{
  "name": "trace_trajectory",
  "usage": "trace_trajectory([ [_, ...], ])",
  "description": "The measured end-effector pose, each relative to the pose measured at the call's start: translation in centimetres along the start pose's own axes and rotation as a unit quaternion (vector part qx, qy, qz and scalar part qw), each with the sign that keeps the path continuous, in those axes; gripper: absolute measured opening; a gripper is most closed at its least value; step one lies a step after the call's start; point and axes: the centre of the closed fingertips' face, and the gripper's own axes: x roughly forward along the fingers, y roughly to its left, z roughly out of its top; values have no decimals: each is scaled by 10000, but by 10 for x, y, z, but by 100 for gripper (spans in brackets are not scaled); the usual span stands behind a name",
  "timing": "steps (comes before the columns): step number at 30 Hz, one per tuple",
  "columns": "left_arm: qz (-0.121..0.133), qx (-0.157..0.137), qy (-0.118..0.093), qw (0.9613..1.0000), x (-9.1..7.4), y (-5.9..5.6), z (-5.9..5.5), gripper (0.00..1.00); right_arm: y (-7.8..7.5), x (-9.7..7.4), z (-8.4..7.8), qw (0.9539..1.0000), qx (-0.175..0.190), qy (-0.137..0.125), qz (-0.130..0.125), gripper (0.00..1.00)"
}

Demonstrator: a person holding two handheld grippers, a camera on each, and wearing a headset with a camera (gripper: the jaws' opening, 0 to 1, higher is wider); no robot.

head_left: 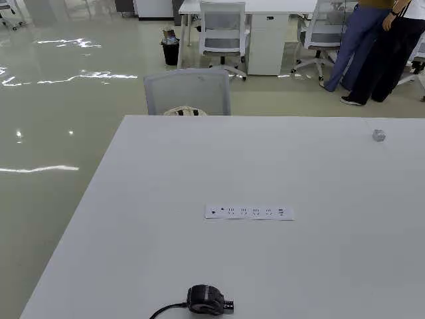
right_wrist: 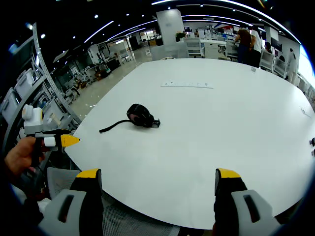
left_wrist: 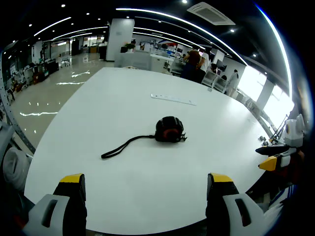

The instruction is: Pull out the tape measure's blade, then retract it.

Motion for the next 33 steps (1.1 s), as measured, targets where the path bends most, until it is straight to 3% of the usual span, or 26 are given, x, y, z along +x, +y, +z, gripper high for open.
trace_trajectory([
  [20, 48, 41, -2, 10000, -10, 5, 0, 100, 8, -2, -6, 10000, 38, -15, 19, 97],
  [33, -67, 65, 30, 10000, -5, -2, -4, 100, 8, -3, -10, 10000, 32, 13, -20, 97],
])
